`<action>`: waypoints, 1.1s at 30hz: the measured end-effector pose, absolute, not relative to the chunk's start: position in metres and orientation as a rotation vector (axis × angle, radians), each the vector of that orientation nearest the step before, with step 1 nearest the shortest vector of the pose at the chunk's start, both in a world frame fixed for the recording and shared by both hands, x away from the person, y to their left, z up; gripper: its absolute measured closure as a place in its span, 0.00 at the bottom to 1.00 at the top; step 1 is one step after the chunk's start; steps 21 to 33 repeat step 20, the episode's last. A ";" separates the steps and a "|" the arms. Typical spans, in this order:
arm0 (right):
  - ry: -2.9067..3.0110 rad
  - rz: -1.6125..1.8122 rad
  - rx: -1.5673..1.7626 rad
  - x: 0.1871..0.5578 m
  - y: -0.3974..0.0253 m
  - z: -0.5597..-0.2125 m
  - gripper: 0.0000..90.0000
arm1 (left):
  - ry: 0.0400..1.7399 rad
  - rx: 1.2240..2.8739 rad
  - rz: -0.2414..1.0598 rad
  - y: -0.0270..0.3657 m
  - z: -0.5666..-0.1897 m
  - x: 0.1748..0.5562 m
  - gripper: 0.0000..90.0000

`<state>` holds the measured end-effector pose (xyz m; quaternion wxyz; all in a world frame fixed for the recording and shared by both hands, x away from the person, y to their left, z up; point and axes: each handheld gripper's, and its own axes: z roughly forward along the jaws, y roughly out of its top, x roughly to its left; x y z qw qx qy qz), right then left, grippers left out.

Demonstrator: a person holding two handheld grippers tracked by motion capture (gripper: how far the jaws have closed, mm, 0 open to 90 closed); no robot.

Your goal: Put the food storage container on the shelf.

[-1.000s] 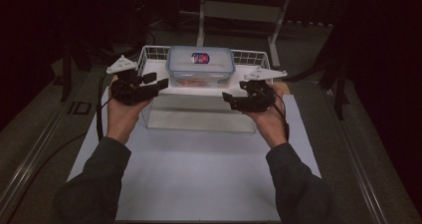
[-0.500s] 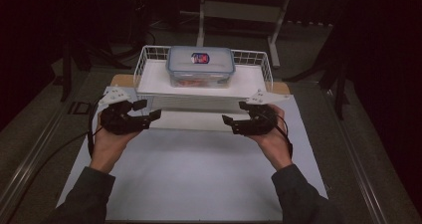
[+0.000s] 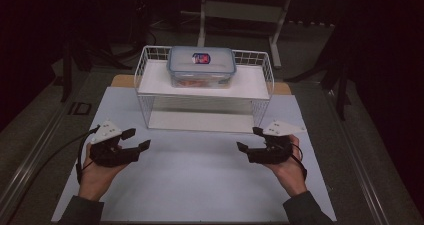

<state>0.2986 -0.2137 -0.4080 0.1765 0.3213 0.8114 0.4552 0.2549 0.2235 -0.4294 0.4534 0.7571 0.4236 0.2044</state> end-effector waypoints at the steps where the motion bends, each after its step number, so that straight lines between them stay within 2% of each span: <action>1: 2.302 1.299 0.920 0.296 -0.217 -0.412 0.26 | 1.045 1.877 0.494 0.224 -0.435 0.252 0.38; 8: 2.301 1.310 0.954 0.275 -0.235 -0.435 0.25 | 1.061 1.904 0.474 0.231 -0.462 0.236 0.38; 15: 2.254 1.351 0.983 0.259 -0.253 -0.448 0.24 | 1.059 1.856 0.505 0.239 -0.463 0.225 0.38; 33: 2.212 1.380 1.003 0.256 -0.260 -0.450 0.24 | 1.062 1.840 0.529 0.241 -0.463 0.223 0.38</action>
